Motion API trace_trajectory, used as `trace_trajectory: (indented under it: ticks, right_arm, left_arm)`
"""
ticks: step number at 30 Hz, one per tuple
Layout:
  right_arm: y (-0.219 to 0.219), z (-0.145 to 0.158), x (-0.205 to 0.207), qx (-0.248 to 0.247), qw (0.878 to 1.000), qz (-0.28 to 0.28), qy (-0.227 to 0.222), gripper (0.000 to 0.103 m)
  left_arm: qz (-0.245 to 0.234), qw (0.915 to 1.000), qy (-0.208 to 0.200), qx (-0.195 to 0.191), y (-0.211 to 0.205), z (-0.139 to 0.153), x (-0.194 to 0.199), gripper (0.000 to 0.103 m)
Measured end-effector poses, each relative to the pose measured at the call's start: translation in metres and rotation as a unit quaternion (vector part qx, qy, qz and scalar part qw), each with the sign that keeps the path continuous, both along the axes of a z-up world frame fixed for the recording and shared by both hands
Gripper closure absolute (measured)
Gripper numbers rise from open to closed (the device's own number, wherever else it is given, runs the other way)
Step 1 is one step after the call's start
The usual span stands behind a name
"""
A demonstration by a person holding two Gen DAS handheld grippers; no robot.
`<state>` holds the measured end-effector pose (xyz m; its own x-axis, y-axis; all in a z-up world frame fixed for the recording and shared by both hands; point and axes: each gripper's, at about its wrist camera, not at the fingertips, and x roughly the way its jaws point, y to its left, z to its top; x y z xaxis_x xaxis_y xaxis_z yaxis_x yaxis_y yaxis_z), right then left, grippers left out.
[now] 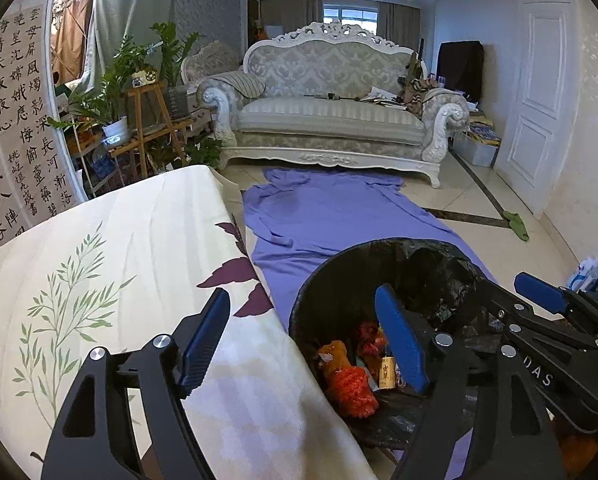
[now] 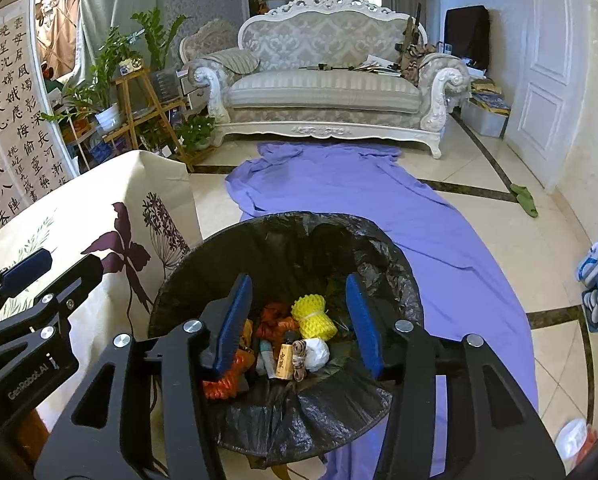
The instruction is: Collect trash
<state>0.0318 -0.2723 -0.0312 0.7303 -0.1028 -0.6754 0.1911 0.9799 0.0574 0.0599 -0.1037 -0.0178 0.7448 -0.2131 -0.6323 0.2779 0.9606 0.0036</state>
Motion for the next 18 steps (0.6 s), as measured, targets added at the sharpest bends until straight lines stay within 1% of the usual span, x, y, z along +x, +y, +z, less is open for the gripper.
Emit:
trace_trajectory:
  ticks: [4,18]
  right_arm:
    - [0.002,0.002,-0.006,-0.002,1.0,-0.001,-0.003,0.051]
    - [0.012,0.013,-0.032,-0.011,1.0,0.002,-0.009,0.05]
  left_arm:
    - [0.004,1.0,-0.001,-0.003,0.006,0.003,-0.007,0.028]
    - [0.022,0.9997,-0.01,-0.01,0.028,0.013,-0.036,0.026]
